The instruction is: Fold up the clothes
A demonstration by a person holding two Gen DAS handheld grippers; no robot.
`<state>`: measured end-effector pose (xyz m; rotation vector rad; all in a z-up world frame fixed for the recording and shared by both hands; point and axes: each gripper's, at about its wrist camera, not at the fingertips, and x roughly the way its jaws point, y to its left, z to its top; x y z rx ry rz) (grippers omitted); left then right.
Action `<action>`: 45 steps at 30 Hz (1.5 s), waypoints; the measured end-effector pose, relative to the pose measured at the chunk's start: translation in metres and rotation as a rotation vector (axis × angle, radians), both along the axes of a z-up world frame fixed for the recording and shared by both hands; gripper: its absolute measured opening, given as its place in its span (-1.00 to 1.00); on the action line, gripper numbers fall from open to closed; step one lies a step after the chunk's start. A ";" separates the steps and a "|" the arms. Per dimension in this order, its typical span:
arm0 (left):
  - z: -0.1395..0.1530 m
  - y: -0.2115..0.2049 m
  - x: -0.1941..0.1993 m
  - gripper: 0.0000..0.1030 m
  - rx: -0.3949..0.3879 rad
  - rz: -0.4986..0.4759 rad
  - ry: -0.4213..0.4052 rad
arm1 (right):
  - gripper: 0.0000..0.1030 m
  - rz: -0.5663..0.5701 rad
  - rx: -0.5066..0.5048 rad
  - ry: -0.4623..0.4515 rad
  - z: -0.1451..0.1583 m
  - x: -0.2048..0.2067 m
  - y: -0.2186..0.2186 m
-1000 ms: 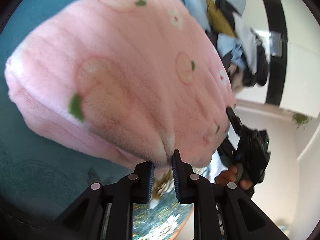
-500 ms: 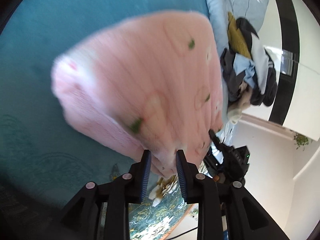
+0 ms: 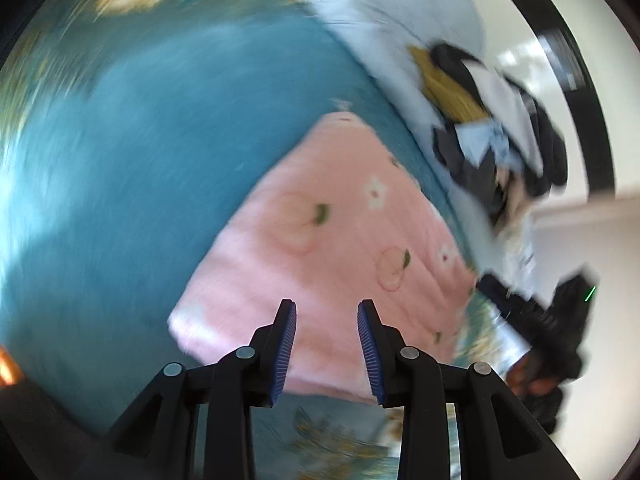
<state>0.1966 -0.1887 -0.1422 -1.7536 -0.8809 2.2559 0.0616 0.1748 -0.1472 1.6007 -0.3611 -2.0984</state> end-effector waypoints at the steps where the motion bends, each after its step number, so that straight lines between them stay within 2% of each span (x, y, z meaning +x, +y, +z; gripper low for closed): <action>1: 0.000 0.010 -0.004 -0.30 -0.051 -0.038 0.011 | -0.41 0.048 0.011 -0.002 -0.002 0.000 -0.012; 3: -0.007 0.016 -0.007 -0.30 -0.107 -0.066 0.006 | -0.42 0.111 0.054 0.006 -0.008 0.001 -0.022; 5: -0.022 0.004 -0.004 -0.30 -0.107 -0.040 -0.025 | -0.41 0.118 0.139 0.048 -0.011 0.002 -0.016; 7: -0.035 -0.008 -0.001 -0.30 -0.079 -0.017 -0.055 | -0.41 0.103 0.171 0.037 -0.022 -0.001 -0.006; 9: -0.047 -0.013 -0.002 -0.30 -0.060 -0.012 -0.080 | -0.42 0.086 0.146 0.002 -0.034 -0.004 0.001; 14: -0.063 -0.013 -0.004 -0.30 -0.068 -0.032 -0.091 | -0.41 0.033 0.129 -0.019 -0.050 -0.007 0.000; 20: -0.067 -0.010 -0.004 -0.29 -0.066 -0.034 -0.099 | -0.41 0.015 0.121 -0.043 -0.056 -0.012 -0.003; 21: -0.064 -0.010 -0.003 -0.27 -0.064 -0.039 -0.087 | -0.41 0.008 0.117 -0.045 -0.054 -0.012 -0.003; 24: -0.053 -0.015 0.002 0.09 -0.016 -0.032 -0.031 | -0.39 -0.024 0.038 -0.008 -0.035 -0.003 0.008; 25: -0.049 -0.018 0.004 0.25 0.004 -0.024 -0.008 | -0.33 -0.045 0.015 -0.008 -0.033 0.002 0.015; 27: -0.043 -0.023 0.005 0.35 0.011 -0.011 0.023 | 0.18 -0.089 -0.031 -0.009 -0.029 0.010 0.030; 28: -0.041 -0.025 0.005 0.44 0.008 -0.007 0.032 | 0.24 -0.115 -0.050 -0.027 -0.033 0.014 0.038; 31: -0.040 -0.029 -0.001 0.65 0.006 -0.017 0.029 | 0.27 -0.184 -0.117 -0.109 -0.048 0.025 0.057; 32: -0.040 -0.030 -0.003 0.73 0.006 -0.022 0.026 | 0.38 -0.210 -0.143 -0.148 -0.056 0.028 0.062; 33: -0.043 -0.032 -0.006 0.75 0.006 -0.028 0.017 | 0.50 -0.240 -0.168 -0.175 -0.062 0.031 0.065; 38: -0.055 -0.039 -0.022 0.84 0.020 -0.072 -0.030 | 0.50 -0.396 -0.349 -0.301 -0.094 0.043 0.077; 41: -0.068 -0.040 -0.039 0.87 0.035 -0.094 -0.055 | 0.50 -0.426 -0.359 -0.307 -0.100 0.043 0.072; 45: -0.086 -0.040 -0.059 0.88 0.044 -0.127 -0.092 | 0.70 -0.411 -0.332 -0.293 -0.105 0.037 0.060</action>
